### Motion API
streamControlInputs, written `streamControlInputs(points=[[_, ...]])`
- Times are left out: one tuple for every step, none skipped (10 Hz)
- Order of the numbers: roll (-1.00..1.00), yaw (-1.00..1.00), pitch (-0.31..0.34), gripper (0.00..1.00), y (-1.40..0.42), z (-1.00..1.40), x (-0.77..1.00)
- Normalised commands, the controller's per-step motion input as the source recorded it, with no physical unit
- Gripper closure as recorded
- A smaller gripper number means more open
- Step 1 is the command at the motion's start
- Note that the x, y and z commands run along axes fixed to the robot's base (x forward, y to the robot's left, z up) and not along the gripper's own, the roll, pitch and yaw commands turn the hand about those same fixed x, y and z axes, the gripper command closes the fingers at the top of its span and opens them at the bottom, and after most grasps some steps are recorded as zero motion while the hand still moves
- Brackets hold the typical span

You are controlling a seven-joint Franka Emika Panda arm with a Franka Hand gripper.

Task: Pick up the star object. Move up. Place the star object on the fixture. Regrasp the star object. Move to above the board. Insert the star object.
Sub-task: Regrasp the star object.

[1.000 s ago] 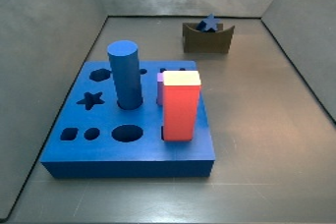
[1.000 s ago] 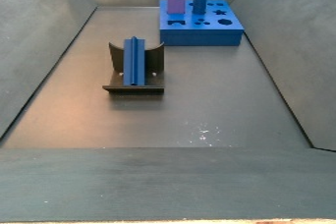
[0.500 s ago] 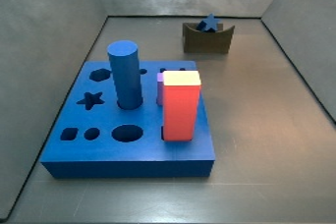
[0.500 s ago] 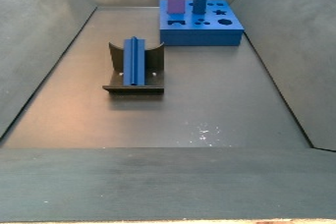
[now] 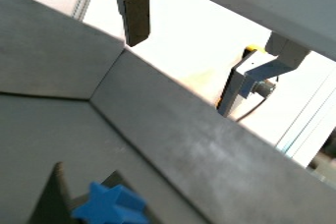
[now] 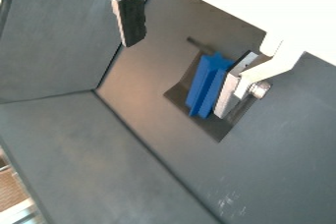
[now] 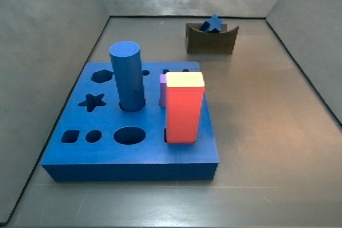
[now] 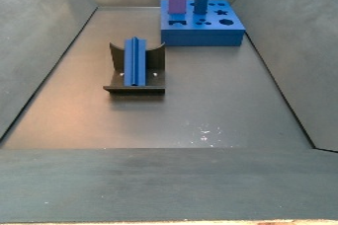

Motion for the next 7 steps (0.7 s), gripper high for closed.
streamControlInputs(points=[[0.35, 0.19, 0.123, 0.00, -0.04, -0.01, 0.10], [0.22, 0.20, 0.075, 0.00, -0.03, 0.00, 0.08], [0.18, 0.20, 0.037, 0.00, -0.03, -0.01, 0.07], [0.20, 0.22, 0.078, 0.00, 0.07, -1.00, 0.03], [0.20, 0.21, 0.071, 0.00, 0.07, -1.00, 0.03], [0.18, 0.19, 0.021, 0.00, 0.07, -1.00, 0.05], [0.15, 0.18, -0.020, 0.00, 0.06, -1.00, 0.06]])
